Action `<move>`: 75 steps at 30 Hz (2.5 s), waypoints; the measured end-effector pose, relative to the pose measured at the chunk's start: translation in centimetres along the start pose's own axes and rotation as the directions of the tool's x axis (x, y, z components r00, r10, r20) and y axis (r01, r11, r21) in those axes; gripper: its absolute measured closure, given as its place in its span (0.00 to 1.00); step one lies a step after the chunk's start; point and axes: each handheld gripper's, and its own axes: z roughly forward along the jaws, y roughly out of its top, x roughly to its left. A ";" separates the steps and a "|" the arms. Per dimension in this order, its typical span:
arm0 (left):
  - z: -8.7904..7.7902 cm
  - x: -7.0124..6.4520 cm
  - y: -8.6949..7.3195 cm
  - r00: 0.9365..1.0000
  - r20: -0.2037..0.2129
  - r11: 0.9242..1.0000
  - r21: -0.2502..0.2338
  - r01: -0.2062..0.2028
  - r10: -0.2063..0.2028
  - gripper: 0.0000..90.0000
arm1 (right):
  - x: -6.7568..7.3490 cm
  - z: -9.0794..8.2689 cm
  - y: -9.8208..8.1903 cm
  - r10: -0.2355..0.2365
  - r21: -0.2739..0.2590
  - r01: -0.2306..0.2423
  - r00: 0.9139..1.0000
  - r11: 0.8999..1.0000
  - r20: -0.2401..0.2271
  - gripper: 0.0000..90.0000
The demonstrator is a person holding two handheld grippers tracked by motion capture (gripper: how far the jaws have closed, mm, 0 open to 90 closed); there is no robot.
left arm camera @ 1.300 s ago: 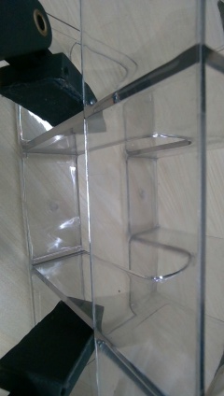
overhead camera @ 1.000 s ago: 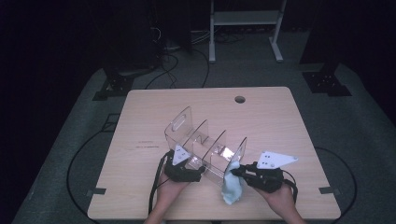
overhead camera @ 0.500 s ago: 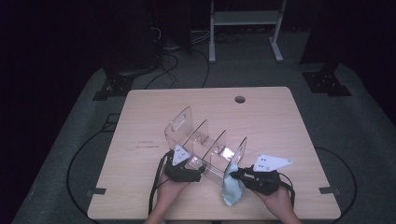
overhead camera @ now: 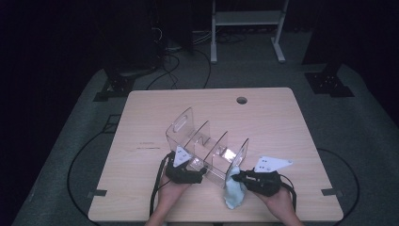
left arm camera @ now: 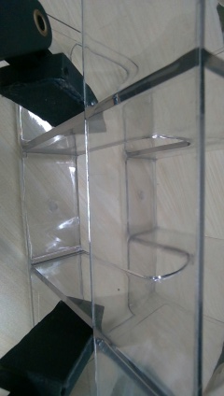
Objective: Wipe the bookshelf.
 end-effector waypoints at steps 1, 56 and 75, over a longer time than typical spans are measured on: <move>0.0 0.0 0.0 1.000 0.001 1.000 0.001 0.001 -0.001 0.09 | 0.2 -0.2 0.3 -0.009 -0.013 0.009 1.000 1.000 0.000 0.90; -0.5 -0.2 0.0 0.994 0.110 0.999 -0.027 -0.026 0.029 0.08 | -2.8 0.5 -3.2 0.106 0.052 -0.108 0.993 0.993 0.054 0.90; -1.8 -0.4 -0.1 0.993 0.113 0.998 -0.050 -0.037 0.042 0.09 | -4.8 -2.4 -3.6 0.148 0.022 -0.150 0.985 0.988 0.088 0.90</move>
